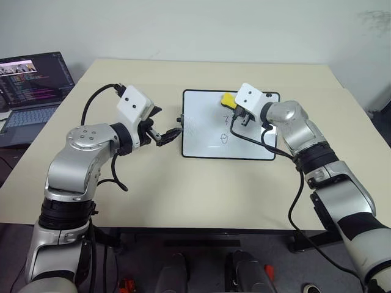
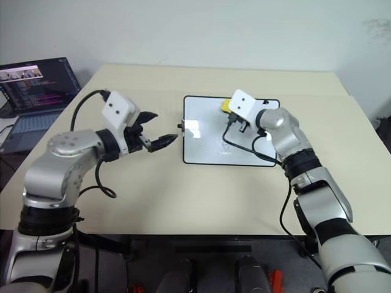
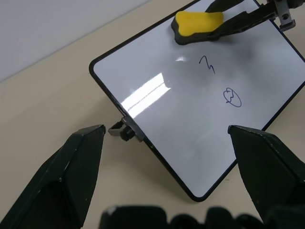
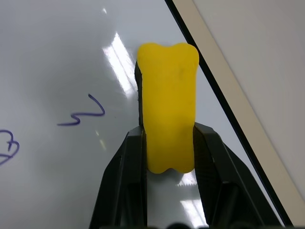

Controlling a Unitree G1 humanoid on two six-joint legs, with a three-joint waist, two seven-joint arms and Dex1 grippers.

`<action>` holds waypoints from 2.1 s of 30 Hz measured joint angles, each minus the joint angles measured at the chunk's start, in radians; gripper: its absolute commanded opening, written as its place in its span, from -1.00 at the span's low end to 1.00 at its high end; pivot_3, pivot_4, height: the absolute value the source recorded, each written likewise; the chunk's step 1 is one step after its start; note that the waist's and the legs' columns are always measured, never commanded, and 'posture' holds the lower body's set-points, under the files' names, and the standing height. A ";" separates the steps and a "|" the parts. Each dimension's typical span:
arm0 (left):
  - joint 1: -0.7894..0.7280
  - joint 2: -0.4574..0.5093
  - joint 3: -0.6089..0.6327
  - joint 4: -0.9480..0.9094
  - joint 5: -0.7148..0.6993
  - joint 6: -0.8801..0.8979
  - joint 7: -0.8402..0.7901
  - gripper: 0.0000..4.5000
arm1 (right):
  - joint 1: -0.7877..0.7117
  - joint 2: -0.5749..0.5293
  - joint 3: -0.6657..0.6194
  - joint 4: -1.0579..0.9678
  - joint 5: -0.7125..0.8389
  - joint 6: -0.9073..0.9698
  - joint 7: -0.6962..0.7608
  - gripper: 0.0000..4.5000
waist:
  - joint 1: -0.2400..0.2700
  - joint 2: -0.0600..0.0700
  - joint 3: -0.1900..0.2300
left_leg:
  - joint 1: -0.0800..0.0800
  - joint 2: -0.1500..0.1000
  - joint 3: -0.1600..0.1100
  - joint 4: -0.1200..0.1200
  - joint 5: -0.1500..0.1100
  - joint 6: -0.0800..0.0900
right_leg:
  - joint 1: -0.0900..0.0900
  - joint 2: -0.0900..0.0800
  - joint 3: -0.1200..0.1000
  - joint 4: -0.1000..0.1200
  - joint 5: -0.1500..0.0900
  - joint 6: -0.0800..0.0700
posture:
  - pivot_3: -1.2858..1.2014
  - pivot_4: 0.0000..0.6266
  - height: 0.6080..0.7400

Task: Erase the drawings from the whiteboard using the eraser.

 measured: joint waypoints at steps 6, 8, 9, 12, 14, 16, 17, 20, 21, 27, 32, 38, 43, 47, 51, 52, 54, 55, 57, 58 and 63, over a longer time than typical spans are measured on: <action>-0.002 0.000 -0.001 0.000 0.000 -0.001 -0.001 1.00 | 0.002 -0.049 -0.006 0.012 0.000 -0.010 0.009 -0.56 | 0.000 0.000 0.000 | 0.001 0.000 0.000 0.000 0.000 0.000 | 0.001 0.000 0.000 0.000 0.000 -0.001 | 0.03 -0.52 1.00; -0.002 0.000 -0.001 0.001 0.000 -0.001 -0.001 1.00 | 0.005 -0.067 -0.006 0.011 0.000 -0.014 0.020 -0.56 | 0.000 0.000 0.000 | 0.001 0.000 0.000 0.000 0.000 0.000 | 0.001 0.000 0.000 0.000 0.000 -0.001 | 0.03 -0.52 1.00; -0.002 0.000 -0.001 0.001 0.000 -0.001 -0.001 1.00 | 0.007 -0.074 -0.007 0.010 0.000 -0.016 0.022 -0.56 | 0.000 0.000 0.000 | 0.001 0.000 0.000 0.000 0.000 0.000 | 0.001 0.000 0.000 0.000 0.000 -0.001 | 0.03 -0.52 1.00; -0.003 0.000 -0.001 0.001 0.000 -0.001 -0.001 1.00 | 0.014 -0.083 -0.010 0.005 0.000 -0.018 0.028 -0.56 | -0.001 0.000 0.000 | 0.001 0.000 0.000 0.000 0.000 0.000 | 0.001 0.000 0.000 0.000 0.000 -0.001 | 0.03 -0.52 1.00; -0.003 0.000 -0.001 0.001 0.000 -0.001 -0.001 1.00 | 0.020 -0.082 -0.010 -0.005 0.000 -0.017 0.031 -0.56 | -0.001 0.000 0.000 | 0.001 0.000 0.000 0.000 0.000 0.000 | 0.001 0.000 0.000 0.000 0.000 -0.001 | 0.03 -0.52 1.00; -0.003 0.000 -0.001 0.001 0.000 -0.001 -0.001 1.00 | 0.022 -0.078 -0.011 -0.013 -0.001 -0.009 0.035 -0.56 | -0.002 0.000 0.000 | 0.001 0.000 0.000 0.000 0.000 0.000 | 0.001 0.000 0.000 0.000 0.000 -0.001 | 0.03 -0.52 1.00; -0.002 0.000 -0.001 0.001 0.000 -0.001 -0.001 1.00 | 0.022 -0.071 -0.012 -0.019 -0.001 -0.002 0.037 -0.56 | -0.003 0.000 0.000 | 0.001 0.000 0.000 0.000 0.000 0.000 | 0.001 0.000 0.000 0.000 0.000 -0.001 | 0.03 -0.52 1.00; -0.003 -0.001 -0.002 0.001 0.000 -0.001 0.000 1.00 | 0.022 -0.010 -0.014 -0.039 -0.003 0.029 0.043 -0.56 | -0.014 -0.001 0.000 | 0.002 0.001 0.000 0.000 0.000 0.000 | 0.001 0.000 0.000 0.000 0.000 -0.001 | 0.03 -0.52 1.00; -0.003 -0.001 -0.004 0.001 0.000 -0.001 0.000 1.00 | 0.022 0.010 -0.010 -0.043 -0.003 0.036 0.043 -0.56 | -0.020 -0.001 0.000 | 0.002 0.001 0.000 0.000 0.000 0.000 | 0.000 0.000 0.000 0.001 0.000 -0.001 | 0.03 -0.52 1.00; -0.004 -0.001 -0.007 0.000 0.000 -0.001 0.001 1.00 | 0.004 0.050 -0.007 -0.036 -0.017 0.062 0.039 -0.57 | -0.032 0.000 0.000 | 0.002 0.001 0.000 0.000 0.000 0.000 | 0.000 0.000 -0.001 0.001 0.001 0.000 | 0.03 -0.52 1.00; -0.003 -0.001 -0.007 -0.001 -0.001 -0.001 0.002 1.00 | -0.022 0.078 -0.007 0.000 -0.029 0.062 0.029 -0.57 | -0.036 0.000 0.000 | 0.002 0.001 0.000 0.000 0.000 0.000 | 0.000 0.000 0.000 0.001 0.001 -0.001 | 0.03 -0.52 1.00; -0.004 -0.002 -0.007 -0.001 -0.001 -0.001 0.003 1.00 | -0.084 0.114 -0.007 0.081 -0.037 0.055 0.014 -0.57 | -0.036 0.000 0.000 | 0.002 0.002 0.001 -0.001 0.000 0.000 | 0.000 0.001 0.000 0.001 0.001 -0.002 | 0.03 -0.52 1.00; -0.003 -0.005 -0.007 -0.001 -0.002 -0.002 0.003 1.00 | -0.116 0.143 -0.007 0.122 -0.037 0.044 0.000 -0.57 | -0.035 0.000 0.000 | 0.001 0.002 0.000 -0.001 0.000 0.000 | -0.001 0.001 -0.001 0.001 0.001 0.000 | 0.03 -0.52 1.00; -0.003 -0.008 -0.007 -0.001 -0.002 -0.002 0.003 1.00 | -0.124 0.164 -0.007 0.134 -0.037 0.039 -0.001 -0.57 | -0.035 0.000 0.000 | 0.001 0.002 0.000 -0.002 0.000 0.000 | -0.002 0.001 -0.001 0.001 0.003 0.002 | 0.03 -0.52 1.00; -0.004 -0.008 -0.007 -0.001 -0.002 -0.002 0.003 1.00 | -0.127 0.165 -0.007 0.139 -0.037 0.035 -0.001 -0.57 | -0.034 0.000 0.000 | 0.001 0.002 0.000 -0.002 0.000 0.000 | -0.002 0.001 -0.001 0.000 0.003 0.002 | 0.03 -0.52 1.00; -0.004 -0.008 -0.007 -0.001 -0.002 -0.002 0.003 1.00 | -0.127 0.162 -0.007 0.139 -0.037 0.034 0.000 -0.57 | -0.034 0.000 0.000 | 0.001 0.002 0.000 -0.002 0.000 0.000 | -0.002 0.001 -0.001 0.000 0.003 0.002 | 0.03 -0.52 1.00; -0.004 -0.008 -0.007 -0.001 -0.001 -0.002 0.002 1.00 | -0.126 0.151 -0.006 0.139 -0.038 0.030 0.002 -0.57 | -0.033 0.000 0.000 | 0.001 0.002 0.000 -0.002 0.000 0.000 | -0.002 0.001 -0.001 0.000 0.002 0.002 | 0.03 -0.52 1.00; -0.004 -0.008 -0.007 -0.001 -0.001 -0.002 0.002 1.00 | -0.125 0.143 -0.006 0.139 -0.038 0.028 0.003 -0.57 | -0.032 0.000 0.000 | 0.000 0.002 0.000 -0.002 0.000 0.000 | -0.002 0.001 -0.001 0.000 0.002 0.002 | 0.03 -0.52 1.00; -0.004 -0.009 -0.008 0.000 -0.001 -0.002 0.002 1.00 | -0.121 0.122 -0.006 0.137 -0.040 0.020 0.005 -0.57 | -0.030 0.000 0.000 | 0.000 0.001 0.000 -0.002 0.000 0.000 | -0.002 0.001 -0.001 0.000 0.001 0.000 | 0.03 -0.52 1.00; -0.004 -0.009 -0.009 0.001 -0.001 -0.003 0.002 1.00 | -0.113 0.106 -0.006 0.132 -0.042 0.014 0.008 -0.57 | -0.027 0.000 0.000 | 0.000 0.001 0.000 -0.002 0.000 0.000 | -0.002 0.001 -0.001 0.000 0.001 -0.001 | 0.03 -0.52 1.00; -0.010 -0.010 -0.010 0.006 0.000 -0.005 0.001 1.00 | -0.080 0.033 -0.007 0.097 -0.044 0.012 0.021 -0.57 | -0.022 -0.001 0.000 | 0.001 0.001 0.000 -0.001 0.000 0.000 | -0.001 0.000 -0.001 -0.001 0.000 -0.002 | 0.03 -0.52 1.00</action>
